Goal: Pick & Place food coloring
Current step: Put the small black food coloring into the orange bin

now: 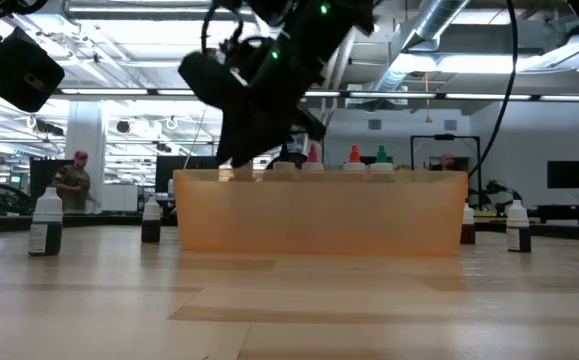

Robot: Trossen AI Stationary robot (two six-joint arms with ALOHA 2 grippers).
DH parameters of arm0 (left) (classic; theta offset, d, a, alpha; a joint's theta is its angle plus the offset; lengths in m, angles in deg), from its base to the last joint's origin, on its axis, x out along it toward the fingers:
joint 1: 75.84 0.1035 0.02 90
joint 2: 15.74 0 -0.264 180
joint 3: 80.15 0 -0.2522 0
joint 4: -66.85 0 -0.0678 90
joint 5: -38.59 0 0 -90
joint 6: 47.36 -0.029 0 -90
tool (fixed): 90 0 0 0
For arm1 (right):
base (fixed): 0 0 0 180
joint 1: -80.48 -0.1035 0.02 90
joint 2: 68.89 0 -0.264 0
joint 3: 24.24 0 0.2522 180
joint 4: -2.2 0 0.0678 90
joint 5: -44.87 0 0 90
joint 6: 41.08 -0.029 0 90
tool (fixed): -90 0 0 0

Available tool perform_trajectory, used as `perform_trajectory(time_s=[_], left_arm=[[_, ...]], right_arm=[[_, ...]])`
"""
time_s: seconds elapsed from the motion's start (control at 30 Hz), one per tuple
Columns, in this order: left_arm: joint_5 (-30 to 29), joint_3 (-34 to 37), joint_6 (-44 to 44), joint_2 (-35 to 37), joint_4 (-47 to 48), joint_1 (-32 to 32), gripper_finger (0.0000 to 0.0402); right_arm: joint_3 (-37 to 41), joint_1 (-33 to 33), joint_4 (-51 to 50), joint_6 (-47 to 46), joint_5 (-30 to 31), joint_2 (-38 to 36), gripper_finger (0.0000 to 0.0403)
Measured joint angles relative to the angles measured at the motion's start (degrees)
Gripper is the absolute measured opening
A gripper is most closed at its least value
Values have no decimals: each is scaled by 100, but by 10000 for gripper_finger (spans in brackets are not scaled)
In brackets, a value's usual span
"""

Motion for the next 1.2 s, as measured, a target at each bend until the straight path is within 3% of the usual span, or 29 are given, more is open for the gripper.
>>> perform_trajectory(time_s=[0.3,0.77,1.2], left_arm=[[2,0,2,0,0,-2,203],[-20,0,118,2,-2,-2,203],[-11,0,621,2,67,0,203]], right_arm=[[-1160,2,-1382,769,159,0,87],[-3292,-3,-4331,2347,275,0,87],[-3518,7,-5571,2645,327,-560,87]])
